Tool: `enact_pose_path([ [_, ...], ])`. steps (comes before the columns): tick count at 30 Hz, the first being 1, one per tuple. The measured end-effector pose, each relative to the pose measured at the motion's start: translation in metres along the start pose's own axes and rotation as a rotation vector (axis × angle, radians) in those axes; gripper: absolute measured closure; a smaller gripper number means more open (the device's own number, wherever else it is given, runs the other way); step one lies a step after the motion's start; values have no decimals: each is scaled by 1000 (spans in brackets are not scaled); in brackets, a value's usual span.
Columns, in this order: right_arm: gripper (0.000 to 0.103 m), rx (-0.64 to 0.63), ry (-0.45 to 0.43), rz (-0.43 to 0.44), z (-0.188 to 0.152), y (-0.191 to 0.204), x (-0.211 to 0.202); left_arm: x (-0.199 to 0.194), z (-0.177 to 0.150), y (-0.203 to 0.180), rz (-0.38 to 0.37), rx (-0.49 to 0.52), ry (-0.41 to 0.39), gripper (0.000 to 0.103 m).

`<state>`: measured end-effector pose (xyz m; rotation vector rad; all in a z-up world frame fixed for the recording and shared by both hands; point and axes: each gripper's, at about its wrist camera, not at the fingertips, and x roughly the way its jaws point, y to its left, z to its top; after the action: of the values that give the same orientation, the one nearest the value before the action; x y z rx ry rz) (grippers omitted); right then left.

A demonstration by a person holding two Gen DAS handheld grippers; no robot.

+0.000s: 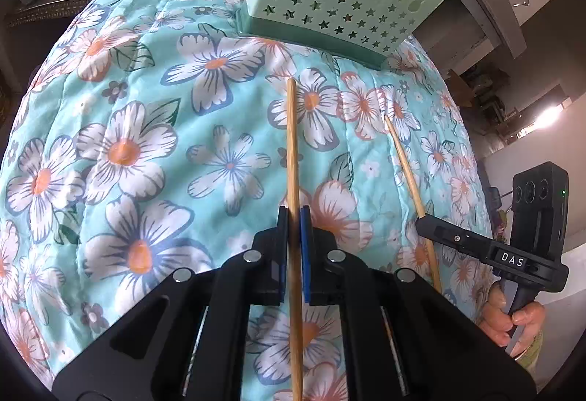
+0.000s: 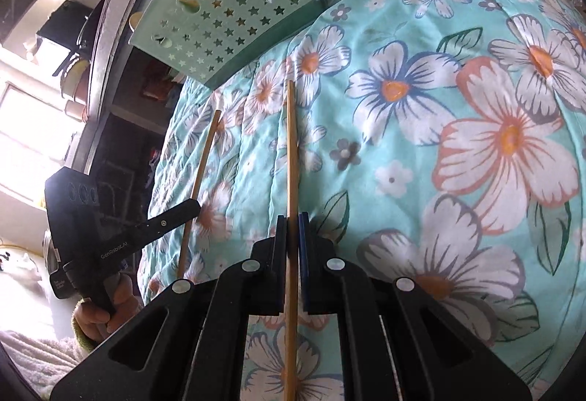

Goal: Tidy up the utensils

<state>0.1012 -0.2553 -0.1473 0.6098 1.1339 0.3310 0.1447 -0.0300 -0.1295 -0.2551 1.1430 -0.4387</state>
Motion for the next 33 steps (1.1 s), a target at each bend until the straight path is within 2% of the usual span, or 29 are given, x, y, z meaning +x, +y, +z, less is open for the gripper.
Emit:
enact_pose_path([
  [4,93,-40,10,-48,4,11,1,-8,2,3,16,39,-22,93],
  [8,80,-98,-5,-103,15,23,1,-10,15,-3,17,82,-40,89],
  [11,76,-148,-19,-154,23,30,3,-3,28,-12,24,126,-25,85],
  [16,76,-195,-35,-211,39,37,12,11,47,-15,43,162,-5,85],
  [23,76,-220,-21,-207,54,37,26,33,67,-20,81,192,-11,85],
  [26,76,-234,-18,-209,59,37,32,47,71,-15,90,178,24,85],
  [27,76,-239,-19,-212,61,37,34,47,71,-16,90,185,8,85],
  [30,81,-248,-27,-225,65,38,42,48,71,-21,121,231,-2,85],
  [33,90,-241,-40,-226,68,35,43,51,71,-25,140,240,-16,87],
])
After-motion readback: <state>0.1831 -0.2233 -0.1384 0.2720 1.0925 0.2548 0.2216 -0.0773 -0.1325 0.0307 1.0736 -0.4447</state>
